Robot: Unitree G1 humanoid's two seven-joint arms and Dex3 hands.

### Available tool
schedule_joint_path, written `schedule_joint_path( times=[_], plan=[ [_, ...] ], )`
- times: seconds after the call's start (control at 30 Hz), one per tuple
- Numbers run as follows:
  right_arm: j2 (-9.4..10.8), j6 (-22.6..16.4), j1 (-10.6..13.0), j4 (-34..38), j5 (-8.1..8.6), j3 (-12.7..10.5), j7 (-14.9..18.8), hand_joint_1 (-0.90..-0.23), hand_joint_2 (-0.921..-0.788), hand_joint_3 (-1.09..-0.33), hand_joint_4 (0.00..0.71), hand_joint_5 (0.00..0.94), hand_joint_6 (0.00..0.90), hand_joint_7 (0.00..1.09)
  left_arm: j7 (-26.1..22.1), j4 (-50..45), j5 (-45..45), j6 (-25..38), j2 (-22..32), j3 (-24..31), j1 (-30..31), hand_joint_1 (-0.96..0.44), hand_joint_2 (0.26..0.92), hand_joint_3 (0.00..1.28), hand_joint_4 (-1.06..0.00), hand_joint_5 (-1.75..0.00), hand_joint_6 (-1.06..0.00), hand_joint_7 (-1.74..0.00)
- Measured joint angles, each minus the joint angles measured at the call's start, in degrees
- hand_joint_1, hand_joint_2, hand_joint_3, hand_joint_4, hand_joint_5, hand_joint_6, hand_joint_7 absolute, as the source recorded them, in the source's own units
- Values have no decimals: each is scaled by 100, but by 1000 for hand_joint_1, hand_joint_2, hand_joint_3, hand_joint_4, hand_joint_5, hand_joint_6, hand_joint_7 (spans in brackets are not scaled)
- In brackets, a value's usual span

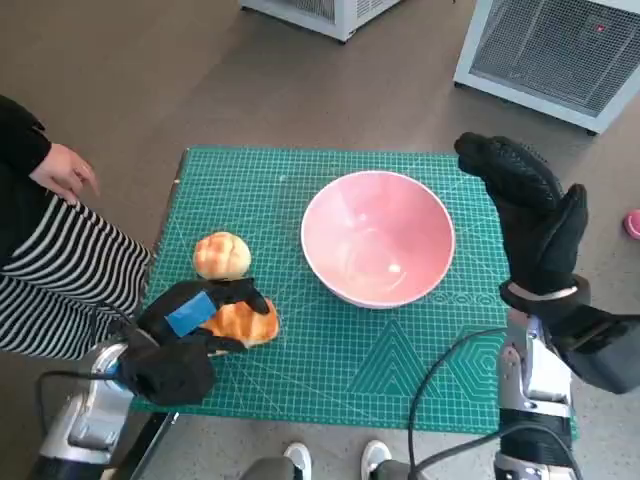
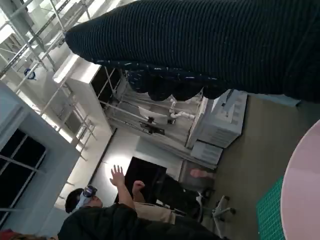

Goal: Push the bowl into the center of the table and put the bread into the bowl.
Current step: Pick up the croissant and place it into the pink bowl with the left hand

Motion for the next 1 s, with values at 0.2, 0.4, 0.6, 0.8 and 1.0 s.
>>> schedule_joint_path(
  times=[0.2, 0.4, 0.6, 0.8, 1.0],
  plan=[
    [0, 0, 7, -19, -2, -2, 0, -703, -921, -640, 203, 2, 146, 404, -169, -579, -278, 129, 4, 205, -91, 3, 916, 25, -773, -1116, -662, -1084],
    [0, -19, 27, -30, -6, -14, -5, -706, -921, -638, 201, 1, 140, 399, -188, -862, -559, 84, -20, 318, -377, 4, 907, 11, -799, -1110, -713, -1011],
    [0, -61, 39, -33, -41, -14, -29, -709, -921, -638, 192, 0, 134, 395, -180, -946, -784, -75, -92, 402, -871, 4, 903, 8, -805, -1114, -730, -984],
    [0, -110, 95, -49, -54, -14, -66, -710, -921, -637, 187, 0, 135, 394, -119, -954, -872, -227, -233, 428, -1400, 4, 898, 5, -819, -1089, -742, -984],
    [-2, -140, 123, -89, -67, -17, -125, -714, -921, -637, 187, 0, 139, 396, -72, -827, -920, -423, -413, 411, -2019, 7, 872, 21, -822, -1168, -849, -771]
  ],
)
